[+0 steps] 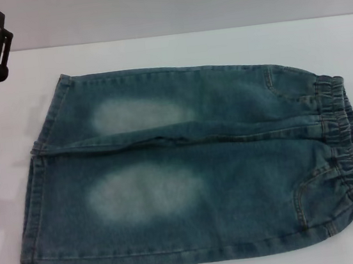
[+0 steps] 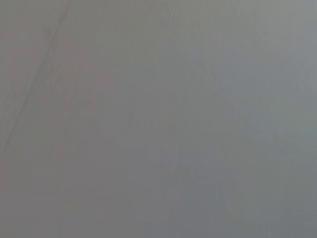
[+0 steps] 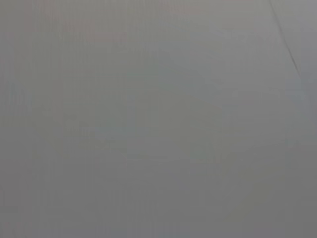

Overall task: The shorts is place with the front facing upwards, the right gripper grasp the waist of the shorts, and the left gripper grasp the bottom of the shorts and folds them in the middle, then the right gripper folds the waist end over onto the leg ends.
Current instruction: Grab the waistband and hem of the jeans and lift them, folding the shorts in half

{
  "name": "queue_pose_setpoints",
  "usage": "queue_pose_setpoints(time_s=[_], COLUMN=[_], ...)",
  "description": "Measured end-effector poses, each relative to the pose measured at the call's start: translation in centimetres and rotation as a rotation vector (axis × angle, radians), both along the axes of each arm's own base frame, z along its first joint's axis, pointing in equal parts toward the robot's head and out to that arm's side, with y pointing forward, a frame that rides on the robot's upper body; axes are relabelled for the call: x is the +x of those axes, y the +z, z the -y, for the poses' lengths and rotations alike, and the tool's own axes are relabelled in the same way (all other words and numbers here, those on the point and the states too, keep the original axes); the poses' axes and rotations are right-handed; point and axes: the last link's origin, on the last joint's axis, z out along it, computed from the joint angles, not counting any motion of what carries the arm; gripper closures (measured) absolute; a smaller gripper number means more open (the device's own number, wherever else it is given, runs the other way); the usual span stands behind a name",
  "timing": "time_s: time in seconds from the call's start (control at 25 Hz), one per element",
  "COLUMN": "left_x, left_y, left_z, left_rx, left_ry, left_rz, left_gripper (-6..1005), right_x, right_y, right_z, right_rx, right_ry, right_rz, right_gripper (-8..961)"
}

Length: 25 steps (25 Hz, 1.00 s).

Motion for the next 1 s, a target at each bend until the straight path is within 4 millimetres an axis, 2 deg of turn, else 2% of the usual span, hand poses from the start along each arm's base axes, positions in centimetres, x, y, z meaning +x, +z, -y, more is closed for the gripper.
queue_pose_setpoints(time_s=[1.0], left_x=[0.39], left_y=[0.23], left_z=[0.07], left_rx=[0.016], left_ry=[-0.020], left_rz=[0.019], left_gripper=[233], right_x=[-0.14], right_y=[0.14], right_z=[-0.02], right_rx=[0.007], right_ry=[0.009], right_rz=[0.005], right_gripper=[366])
